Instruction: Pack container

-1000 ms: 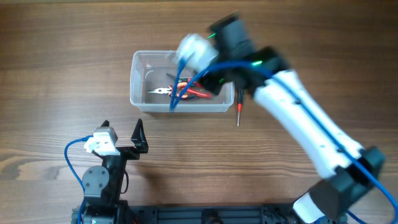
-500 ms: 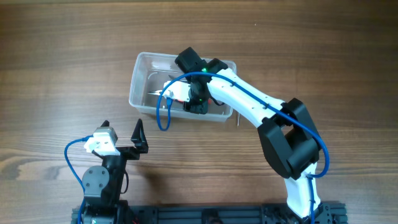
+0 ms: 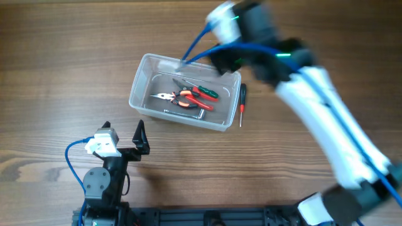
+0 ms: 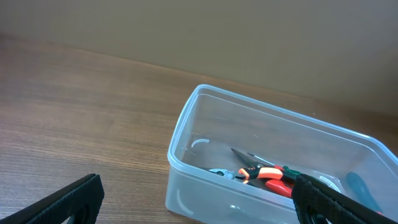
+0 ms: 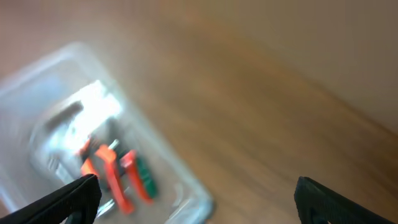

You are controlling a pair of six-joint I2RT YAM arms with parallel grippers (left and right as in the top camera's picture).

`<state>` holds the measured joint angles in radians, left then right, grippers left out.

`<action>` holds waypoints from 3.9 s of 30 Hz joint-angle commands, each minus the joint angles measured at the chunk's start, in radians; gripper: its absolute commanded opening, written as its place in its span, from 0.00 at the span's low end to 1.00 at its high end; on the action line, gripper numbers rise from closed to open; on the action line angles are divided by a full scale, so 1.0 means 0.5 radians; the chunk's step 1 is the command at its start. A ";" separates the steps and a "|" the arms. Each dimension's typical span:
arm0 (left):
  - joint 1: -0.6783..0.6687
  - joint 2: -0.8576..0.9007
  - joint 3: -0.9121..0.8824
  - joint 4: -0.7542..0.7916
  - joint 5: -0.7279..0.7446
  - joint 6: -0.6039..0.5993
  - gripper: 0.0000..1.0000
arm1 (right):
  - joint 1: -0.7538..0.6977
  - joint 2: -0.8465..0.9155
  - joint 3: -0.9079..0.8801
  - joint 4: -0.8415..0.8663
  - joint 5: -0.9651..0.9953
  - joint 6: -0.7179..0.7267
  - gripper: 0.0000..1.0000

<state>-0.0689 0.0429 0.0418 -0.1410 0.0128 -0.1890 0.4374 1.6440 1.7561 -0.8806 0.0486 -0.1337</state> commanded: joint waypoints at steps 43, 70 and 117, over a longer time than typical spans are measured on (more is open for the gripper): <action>0.011 -0.005 -0.008 -0.002 -0.005 -0.018 1.00 | -0.379 0.827 -0.856 0.163 -0.247 1.210 0.09; 0.011 -0.005 -0.008 -0.002 -0.005 -0.018 1.00 | 0.394 0.554 -0.492 0.741 -0.656 -0.955 0.04; 0.011 -0.005 -0.008 -0.002 -0.005 -0.018 1.00 | -0.971 -0.426 -0.426 0.091 0.192 0.583 1.00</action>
<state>-0.0689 0.0429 0.0418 -0.1410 0.0128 -0.1890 -0.0113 1.4281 1.5452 -0.8337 0.1905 0.1101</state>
